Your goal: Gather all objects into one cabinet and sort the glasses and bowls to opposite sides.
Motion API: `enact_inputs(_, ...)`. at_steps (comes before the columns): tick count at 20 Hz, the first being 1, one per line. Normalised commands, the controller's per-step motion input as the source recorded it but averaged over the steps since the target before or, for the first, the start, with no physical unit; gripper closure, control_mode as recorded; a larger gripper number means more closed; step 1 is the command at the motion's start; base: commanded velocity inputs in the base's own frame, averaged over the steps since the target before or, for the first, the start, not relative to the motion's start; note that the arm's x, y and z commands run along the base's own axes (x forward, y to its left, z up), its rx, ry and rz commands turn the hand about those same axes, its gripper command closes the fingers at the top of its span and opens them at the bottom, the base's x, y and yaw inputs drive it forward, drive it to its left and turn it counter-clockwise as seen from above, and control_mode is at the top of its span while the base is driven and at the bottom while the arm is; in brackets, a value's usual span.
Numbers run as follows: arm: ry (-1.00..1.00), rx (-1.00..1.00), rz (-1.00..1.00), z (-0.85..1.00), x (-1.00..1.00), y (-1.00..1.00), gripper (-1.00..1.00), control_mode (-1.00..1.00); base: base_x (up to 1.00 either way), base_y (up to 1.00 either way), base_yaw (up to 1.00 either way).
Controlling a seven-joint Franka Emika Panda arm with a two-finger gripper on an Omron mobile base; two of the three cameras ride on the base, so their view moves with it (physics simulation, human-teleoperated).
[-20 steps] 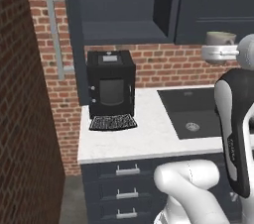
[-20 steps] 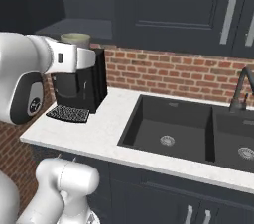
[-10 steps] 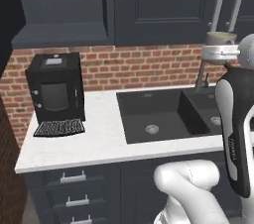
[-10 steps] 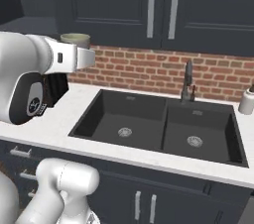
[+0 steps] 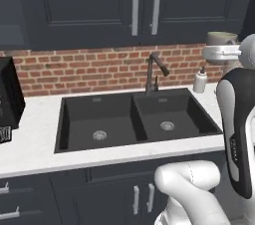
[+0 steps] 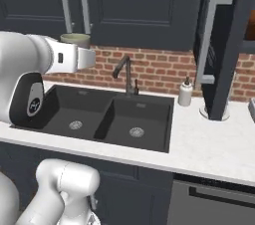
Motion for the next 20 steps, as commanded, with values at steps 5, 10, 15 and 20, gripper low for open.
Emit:
enact_inputs(5,0.0,0.0,0.0,0.0,0.0,0.0,1.0,1.0,-0.38,-0.83,-0.03)
enact_inputs(10,0.0,0.0,0.0,0.0,0.0,0.0,1.0,1.0,-1.0,-0.2,-0.02)
enact_inputs(15,0.0,0.0,0.0,0.0,0.0,0.0,1.0,1.0,-1.0,0.0,-0.02)
enact_inputs(20,0.0,0.0,0.0,0.0,0.0,0.0,1.0,1.0,-0.61,-0.24,-0.03)
